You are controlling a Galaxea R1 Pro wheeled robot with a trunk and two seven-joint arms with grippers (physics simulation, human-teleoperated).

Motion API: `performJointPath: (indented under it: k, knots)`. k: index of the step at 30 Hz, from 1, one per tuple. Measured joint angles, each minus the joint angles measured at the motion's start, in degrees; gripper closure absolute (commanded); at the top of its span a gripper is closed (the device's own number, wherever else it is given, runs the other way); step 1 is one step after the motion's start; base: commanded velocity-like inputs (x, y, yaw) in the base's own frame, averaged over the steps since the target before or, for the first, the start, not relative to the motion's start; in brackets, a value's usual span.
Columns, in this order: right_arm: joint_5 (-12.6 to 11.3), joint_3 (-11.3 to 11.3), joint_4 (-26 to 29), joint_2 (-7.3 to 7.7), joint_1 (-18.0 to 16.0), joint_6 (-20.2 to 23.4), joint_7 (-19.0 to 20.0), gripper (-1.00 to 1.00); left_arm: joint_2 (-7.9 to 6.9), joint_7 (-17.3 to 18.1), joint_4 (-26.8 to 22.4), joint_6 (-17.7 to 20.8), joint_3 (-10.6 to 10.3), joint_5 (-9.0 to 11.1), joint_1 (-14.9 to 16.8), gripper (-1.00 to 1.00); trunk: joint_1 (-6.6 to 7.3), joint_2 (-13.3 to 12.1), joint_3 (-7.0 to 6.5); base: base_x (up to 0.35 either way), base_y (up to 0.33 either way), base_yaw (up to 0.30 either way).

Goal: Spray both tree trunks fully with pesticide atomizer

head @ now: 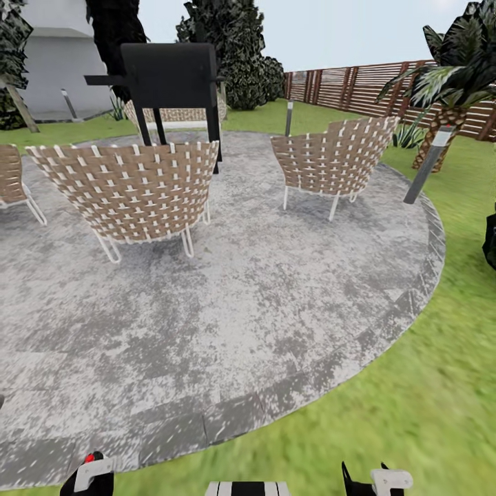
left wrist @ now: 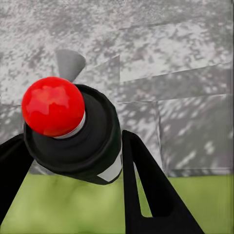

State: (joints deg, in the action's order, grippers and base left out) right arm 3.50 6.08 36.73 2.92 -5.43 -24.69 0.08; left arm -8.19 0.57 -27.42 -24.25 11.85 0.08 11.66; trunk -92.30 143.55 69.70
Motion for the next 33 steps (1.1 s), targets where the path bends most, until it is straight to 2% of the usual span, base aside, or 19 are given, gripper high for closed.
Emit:
performJointPath:
  k: [15,24,33]
  knots:
    - [0.03,-0.04,-0.52,0.00,0.00,0.08,0.00,-1.00,0.09,-0.19,0.06,-0.05,0.01,0.01,0.00,1.00,0.39,-0.20,-4.65,0.000,0.000,0.000]
    - [0.05,-0.05,-0.95,0.00,0.00,0.11,0.00,-1.00,0.17,-0.22,0.74,-0.17,0.01,0.01,0.00,1.00,0.62,-0.33,-6.72,0.000,0.000,0.000]
    - [0.02,-0.01,-1.00,0.00,0.00,0.12,0.00,-1.00,0.18,-0.30,0.75,-0.17,-0.03,0.01,0.00,1.00,2.59,-3.92,-8.34,0.000,0.000,0.000]
